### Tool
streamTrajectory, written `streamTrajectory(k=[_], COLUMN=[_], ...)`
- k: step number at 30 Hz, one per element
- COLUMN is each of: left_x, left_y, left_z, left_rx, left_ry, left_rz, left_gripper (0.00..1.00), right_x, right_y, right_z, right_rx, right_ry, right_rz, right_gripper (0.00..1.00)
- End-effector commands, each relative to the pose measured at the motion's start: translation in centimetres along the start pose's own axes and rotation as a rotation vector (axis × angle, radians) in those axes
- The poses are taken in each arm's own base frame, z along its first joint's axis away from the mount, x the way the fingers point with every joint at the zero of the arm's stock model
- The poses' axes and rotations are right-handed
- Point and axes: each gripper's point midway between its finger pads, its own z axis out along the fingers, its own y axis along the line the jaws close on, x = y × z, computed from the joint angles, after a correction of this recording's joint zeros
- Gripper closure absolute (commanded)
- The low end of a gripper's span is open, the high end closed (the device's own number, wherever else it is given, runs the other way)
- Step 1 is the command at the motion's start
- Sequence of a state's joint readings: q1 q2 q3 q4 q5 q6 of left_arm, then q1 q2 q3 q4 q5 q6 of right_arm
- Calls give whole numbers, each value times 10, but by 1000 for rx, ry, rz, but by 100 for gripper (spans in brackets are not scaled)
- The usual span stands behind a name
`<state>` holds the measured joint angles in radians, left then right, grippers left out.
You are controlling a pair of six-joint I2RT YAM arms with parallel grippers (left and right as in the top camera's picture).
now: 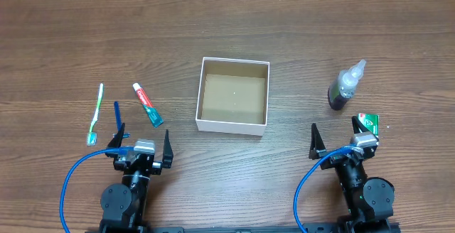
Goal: Pack container
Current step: 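Grasp the foam soap pump bottle with the right gripper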
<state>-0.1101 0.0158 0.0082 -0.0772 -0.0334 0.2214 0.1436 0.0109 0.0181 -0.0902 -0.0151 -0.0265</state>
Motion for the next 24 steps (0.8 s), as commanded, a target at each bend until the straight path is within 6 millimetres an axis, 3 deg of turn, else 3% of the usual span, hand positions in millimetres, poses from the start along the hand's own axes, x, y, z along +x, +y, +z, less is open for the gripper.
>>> streamTrajectory(k=[1, 9, 13, 16, 19, 24], left_x=[-2, -2, -14, -36, -87, -111], left_y=[0, -3, -16, -13, 8, 14], left_z=[0, 0, -3, -13, -32, -25], left_rx=[4, 18, 109, 123, 72, 88], left_ry=[-11, -17, -44, -29, -15, 257], left_rz=[26, 25, -277, -321, -322, -296], left_gripper=[0, 0, 0, 0, 0, 0], right_x=[1, 0, -2, -28, -73, -114], right_y=[-4, 9, 7, -4, -11, -31], right_z=[0, 0, 0, -4, -2, 27], right_rx=[22, -56, -44, 28, 86, 196], right_ry=[-5, -7, -3, -16, 21, 230], right_rz=[-7, 72, 136, 168, 188, 204], right_gripper=[0, 0, 0, 0, 0, 0])
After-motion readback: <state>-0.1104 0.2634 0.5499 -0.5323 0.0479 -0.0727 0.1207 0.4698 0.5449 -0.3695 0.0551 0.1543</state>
